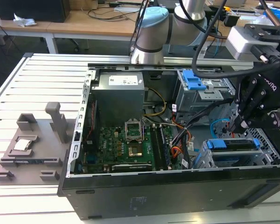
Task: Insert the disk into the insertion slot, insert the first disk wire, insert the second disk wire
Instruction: 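Insert the disk into the insertion slot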
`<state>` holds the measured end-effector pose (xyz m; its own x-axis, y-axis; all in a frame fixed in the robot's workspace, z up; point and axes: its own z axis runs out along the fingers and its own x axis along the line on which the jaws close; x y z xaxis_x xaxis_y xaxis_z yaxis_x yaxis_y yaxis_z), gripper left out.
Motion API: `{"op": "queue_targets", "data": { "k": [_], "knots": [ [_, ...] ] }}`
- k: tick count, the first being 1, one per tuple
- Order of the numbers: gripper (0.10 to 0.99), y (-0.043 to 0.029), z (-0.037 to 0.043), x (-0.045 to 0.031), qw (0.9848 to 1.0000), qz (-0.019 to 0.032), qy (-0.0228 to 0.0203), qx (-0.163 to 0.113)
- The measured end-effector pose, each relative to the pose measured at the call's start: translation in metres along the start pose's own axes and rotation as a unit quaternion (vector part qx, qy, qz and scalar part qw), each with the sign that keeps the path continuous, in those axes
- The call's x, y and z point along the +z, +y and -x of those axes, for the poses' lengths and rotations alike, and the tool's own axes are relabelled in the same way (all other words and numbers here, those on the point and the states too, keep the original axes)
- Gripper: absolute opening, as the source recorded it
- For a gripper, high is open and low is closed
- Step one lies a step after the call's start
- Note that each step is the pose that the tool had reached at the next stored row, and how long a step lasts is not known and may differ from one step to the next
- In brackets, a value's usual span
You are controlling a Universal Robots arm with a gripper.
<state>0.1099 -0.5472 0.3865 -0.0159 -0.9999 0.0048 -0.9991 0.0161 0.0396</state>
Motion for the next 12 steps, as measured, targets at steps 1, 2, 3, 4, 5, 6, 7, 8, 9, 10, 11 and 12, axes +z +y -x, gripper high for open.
{"op": "queue_targets", "data": {
  "k": [1,2,3,4,5,6,7,8,9,10,11,12],
  "knots": [
    [0.106,0.0000,0.0000,0.0009,1.0000,0.0000,0.0000,0.000],
    [0.106,-0.0001,0.0000,0.0016,1.0000,0.0000,0.0000,0.000],
    [0.106,-0.0001,0.0000,0.0022,1.0000,0.0000,0.0000,0.000],
    [0.106,-0.0003,0.0000,0.0040,1.0000,0.0000,-0.0001,0.000],
    [0.106,-0.0005,0.0000,0.0058,1.0000,0.0000,0.0000,0.000],
    [0.106,-0.0007,0.0001,0.0088,1.0000,0.0000,0.0000,0.000],
    [0.106,-0.0008,0.0001,0.0100,1.0000,0.0000,-0.0001,0.000],
    [0.106,-0.0009,0.0001,0.0109,1.0000,0.0000,0.0000,0.000],
    [0.106,-0.0013,0.0001,0.0124,1.0000,0.0000,0.0000,0.000],
    [0.106,-0.0022,0.0001,0.0133,1.0000,0.0000,0.0000,0.000],
    [0.106,-0.0031,0.0001,0.0138,1.0000,0.0000,0.0001,0.000],
    [0.106,-0.0058,0.0001,0.0146,1.0000,0.0000,0.0002,0.000]
  ]
}}
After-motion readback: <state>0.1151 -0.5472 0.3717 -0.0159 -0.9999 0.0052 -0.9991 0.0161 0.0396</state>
